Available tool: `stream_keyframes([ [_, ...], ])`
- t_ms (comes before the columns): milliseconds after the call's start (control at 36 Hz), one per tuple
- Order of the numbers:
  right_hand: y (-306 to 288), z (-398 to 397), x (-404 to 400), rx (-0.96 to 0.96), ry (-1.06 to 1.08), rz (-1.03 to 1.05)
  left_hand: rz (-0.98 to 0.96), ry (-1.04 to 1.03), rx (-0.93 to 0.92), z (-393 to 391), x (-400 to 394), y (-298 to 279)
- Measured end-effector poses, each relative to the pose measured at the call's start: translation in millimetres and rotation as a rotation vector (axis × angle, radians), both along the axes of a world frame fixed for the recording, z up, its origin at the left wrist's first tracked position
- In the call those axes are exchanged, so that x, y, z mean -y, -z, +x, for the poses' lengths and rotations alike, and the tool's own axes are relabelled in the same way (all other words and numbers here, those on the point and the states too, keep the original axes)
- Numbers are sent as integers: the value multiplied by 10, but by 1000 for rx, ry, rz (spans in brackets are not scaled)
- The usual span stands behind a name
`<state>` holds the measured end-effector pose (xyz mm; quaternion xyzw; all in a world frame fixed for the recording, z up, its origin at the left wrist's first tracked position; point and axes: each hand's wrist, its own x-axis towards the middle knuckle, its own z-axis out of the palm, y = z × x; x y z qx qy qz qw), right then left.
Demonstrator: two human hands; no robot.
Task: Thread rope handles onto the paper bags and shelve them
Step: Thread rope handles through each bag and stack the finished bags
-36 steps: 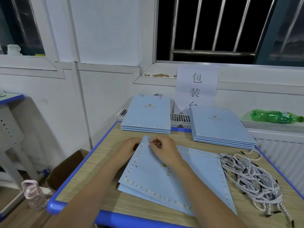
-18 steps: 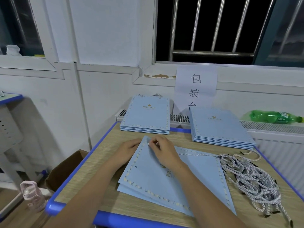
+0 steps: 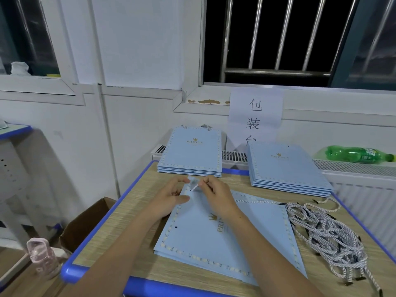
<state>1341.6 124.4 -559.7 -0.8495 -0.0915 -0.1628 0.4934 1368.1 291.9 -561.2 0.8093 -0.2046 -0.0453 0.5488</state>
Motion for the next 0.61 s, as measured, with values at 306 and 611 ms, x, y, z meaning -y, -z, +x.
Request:
stream_keyframes([
  [306,-197,-91,148,-113,-34,-316,-22,-52,-10,-34,26,42],
  [611,-707,-175,1123,-255,427,-1305,-90,-156,38,7,13,80],
])
